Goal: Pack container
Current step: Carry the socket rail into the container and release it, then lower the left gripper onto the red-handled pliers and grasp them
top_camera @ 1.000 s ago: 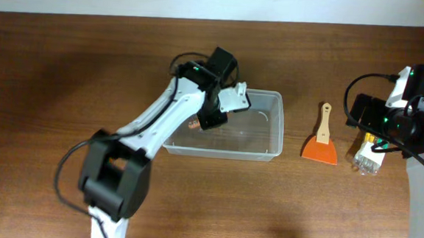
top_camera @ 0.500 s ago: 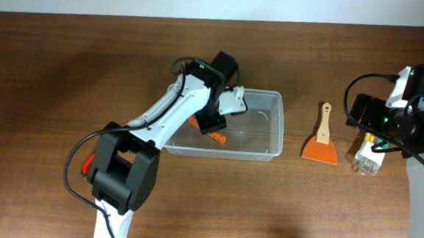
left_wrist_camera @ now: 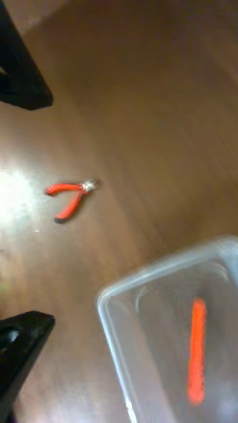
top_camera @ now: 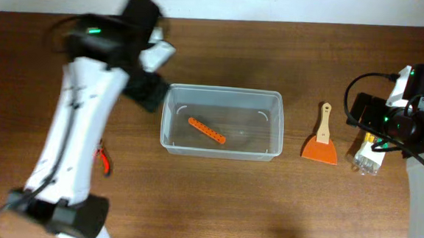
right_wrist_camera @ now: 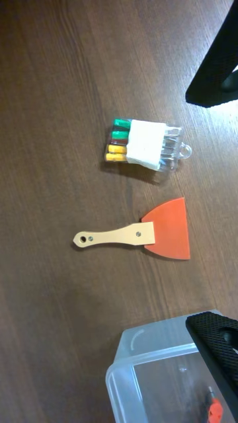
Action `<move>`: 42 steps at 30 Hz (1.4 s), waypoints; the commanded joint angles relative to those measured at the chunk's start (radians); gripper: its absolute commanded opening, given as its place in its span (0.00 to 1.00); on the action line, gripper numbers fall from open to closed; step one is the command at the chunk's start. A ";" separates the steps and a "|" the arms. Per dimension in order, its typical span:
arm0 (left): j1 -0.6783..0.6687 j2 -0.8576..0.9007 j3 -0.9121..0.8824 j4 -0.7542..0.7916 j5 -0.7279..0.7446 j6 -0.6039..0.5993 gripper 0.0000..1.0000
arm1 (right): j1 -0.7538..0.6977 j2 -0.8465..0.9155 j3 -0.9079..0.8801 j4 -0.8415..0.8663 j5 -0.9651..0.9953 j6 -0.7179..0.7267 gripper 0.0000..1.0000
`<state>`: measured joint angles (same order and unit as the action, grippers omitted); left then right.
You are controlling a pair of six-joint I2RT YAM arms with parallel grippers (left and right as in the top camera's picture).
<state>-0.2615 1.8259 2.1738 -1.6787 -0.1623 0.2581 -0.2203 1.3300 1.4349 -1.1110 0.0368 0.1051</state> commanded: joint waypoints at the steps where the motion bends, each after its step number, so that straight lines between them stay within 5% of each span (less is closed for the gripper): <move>1: 0.083 -0.122 -0.040 -0.009 0.009 -0.107 0.99 | -0.003 0.002 0.012 0.004 -0.002 0.008 0.99; 6: 0.159 -0.323 -0.288 0.028 0.010 -0.108 0.99 | -0.003 0.002 0.012 0.003 -0.002 0.008 0.99; 12: 0.290 -0.591 -0.768 0.249 0.040 -0.108 0.99 | -0.003 0.002 0.012 0.003 -0.002 0.008 0.99; 18: 0.478 -0.602 -1.114 0.485 0.281 -0.140 0.99 | -0.003 0.002 0.012 0.004 -0.003 0.008 0.99; 23: 0.507 -0.469 -1.176 0.586 0.271 -0.244 0.99 | -0.003 0.002 0.012 0.004 -0.002 0.008 0.99; 42: 0.507 -0.052 -1.176 0.819 0.169 -0.274 0.99 | -0.003 0.002 0.012 0.011 -0.002 0.008 0.99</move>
<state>0.2390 1.7481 1.0000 -0.8749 0.0383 -0.0051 -0.2203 1.3308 1.4353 -1.1030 0.0368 0.1055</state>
